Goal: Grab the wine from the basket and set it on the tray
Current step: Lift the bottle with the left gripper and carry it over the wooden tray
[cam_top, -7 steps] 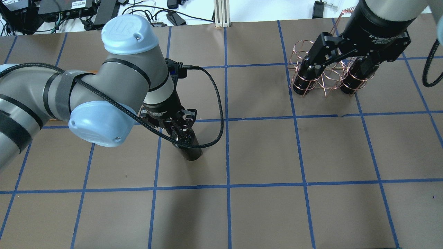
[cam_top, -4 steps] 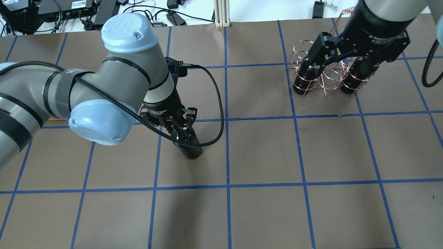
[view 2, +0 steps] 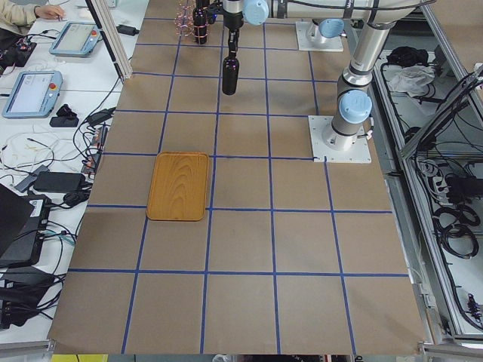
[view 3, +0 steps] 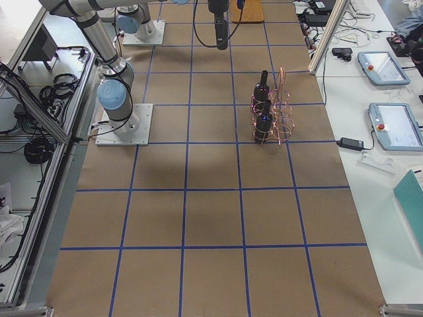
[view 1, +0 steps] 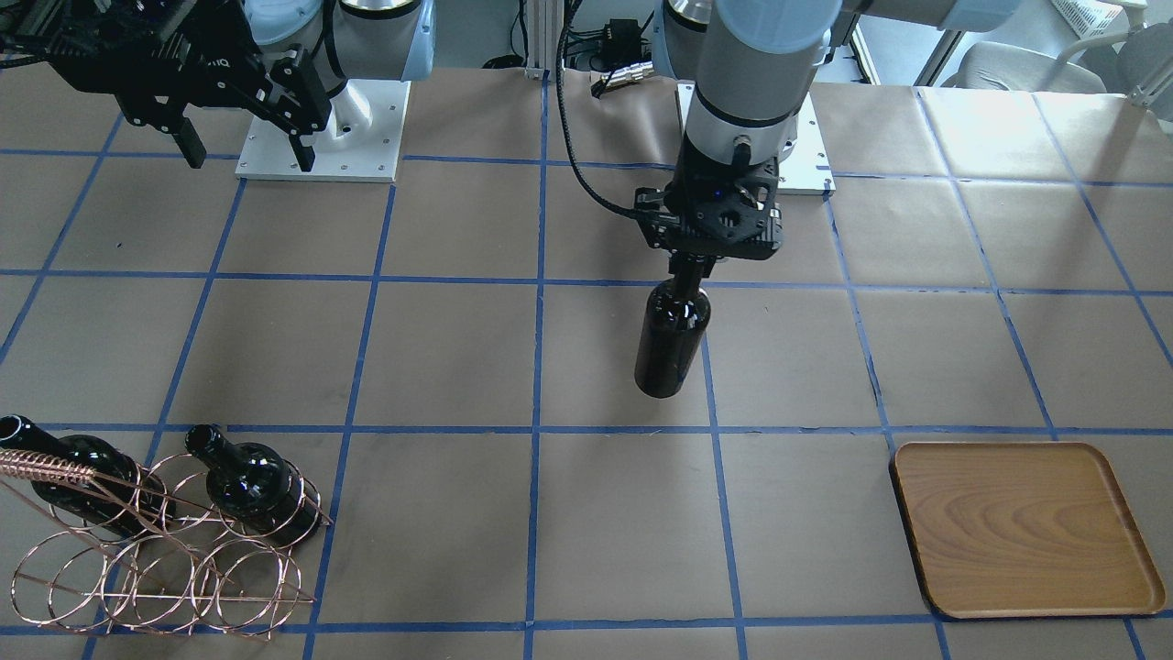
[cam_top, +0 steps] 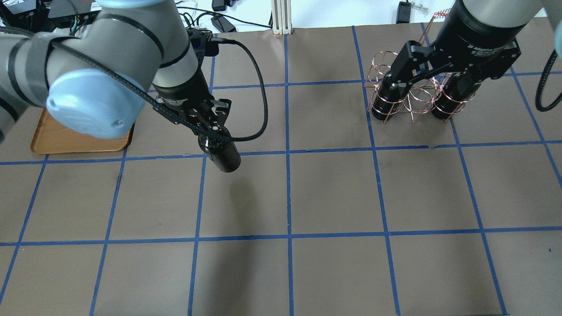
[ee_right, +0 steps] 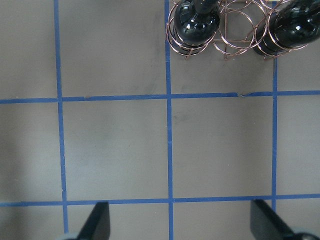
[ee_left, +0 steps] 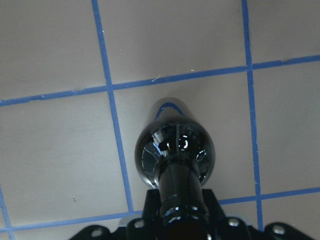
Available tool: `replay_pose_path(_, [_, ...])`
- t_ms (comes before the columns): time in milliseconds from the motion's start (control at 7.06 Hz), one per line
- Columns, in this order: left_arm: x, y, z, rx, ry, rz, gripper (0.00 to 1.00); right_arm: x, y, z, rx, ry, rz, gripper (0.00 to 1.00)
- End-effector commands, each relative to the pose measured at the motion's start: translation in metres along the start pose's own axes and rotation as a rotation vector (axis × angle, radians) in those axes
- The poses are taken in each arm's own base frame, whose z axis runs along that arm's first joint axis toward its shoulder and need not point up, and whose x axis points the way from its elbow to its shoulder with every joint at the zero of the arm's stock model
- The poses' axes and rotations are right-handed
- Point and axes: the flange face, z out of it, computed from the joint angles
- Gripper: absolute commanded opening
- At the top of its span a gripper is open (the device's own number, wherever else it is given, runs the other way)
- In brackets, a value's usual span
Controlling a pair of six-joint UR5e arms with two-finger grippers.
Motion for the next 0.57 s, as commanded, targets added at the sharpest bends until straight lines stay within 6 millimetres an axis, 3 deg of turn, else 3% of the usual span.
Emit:
replay_pose_path(0, [-0.063,-0.029,-0.013,-0.015,0.003,0.007,0.00,0.000,0.000,0.000,0.000,0.000,0.001,1.00])
replay_pose_path(425, [-0.190,-0.060,-0.030,-0.004,0.010,-0.046,0.00,0.000,0.000,0.000,0.000,0.000,0.001,1.00])
